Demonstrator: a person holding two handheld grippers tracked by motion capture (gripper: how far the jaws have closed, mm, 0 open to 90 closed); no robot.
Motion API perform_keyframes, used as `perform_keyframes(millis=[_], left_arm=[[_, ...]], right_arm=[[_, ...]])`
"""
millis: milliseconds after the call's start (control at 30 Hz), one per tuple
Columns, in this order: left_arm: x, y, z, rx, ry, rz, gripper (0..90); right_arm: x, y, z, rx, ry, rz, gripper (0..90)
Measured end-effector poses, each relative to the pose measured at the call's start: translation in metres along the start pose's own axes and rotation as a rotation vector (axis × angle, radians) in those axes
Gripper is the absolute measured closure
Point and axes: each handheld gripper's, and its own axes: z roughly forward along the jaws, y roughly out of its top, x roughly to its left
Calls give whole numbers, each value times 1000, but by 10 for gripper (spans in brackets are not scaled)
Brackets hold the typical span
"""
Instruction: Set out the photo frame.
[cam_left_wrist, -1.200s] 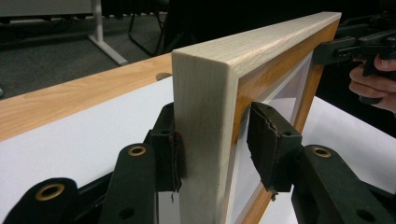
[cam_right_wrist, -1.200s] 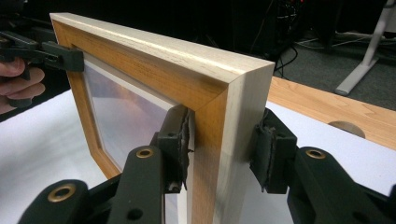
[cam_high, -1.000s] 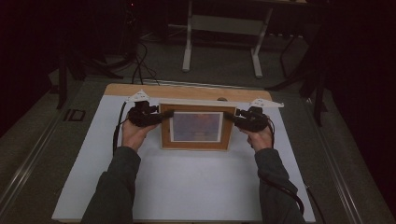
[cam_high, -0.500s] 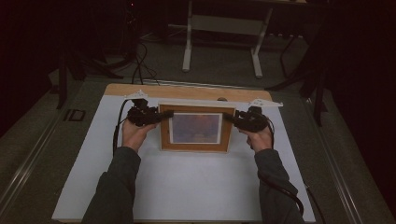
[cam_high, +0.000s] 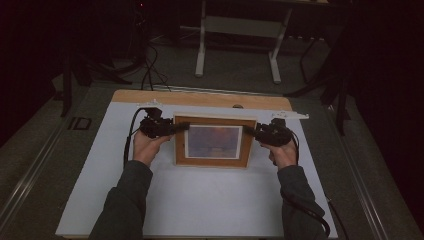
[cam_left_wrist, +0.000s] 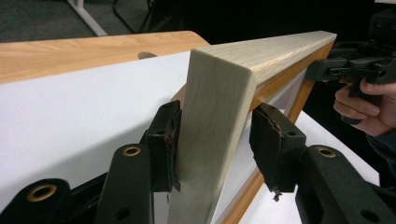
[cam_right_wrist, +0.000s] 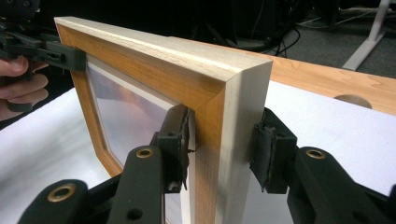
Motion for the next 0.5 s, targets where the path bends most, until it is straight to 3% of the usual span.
perform_keyframes(millis=[200, 500], left_arm=[[-1, -5, -3, 2, -35, -20, 577], [-2, -10, -12, 3, -36, -28, 579]], right_arm=[[1, -2, -4, 7, 10, 7, 598], [7, -2, -3, 25, 29, 2, 600]])
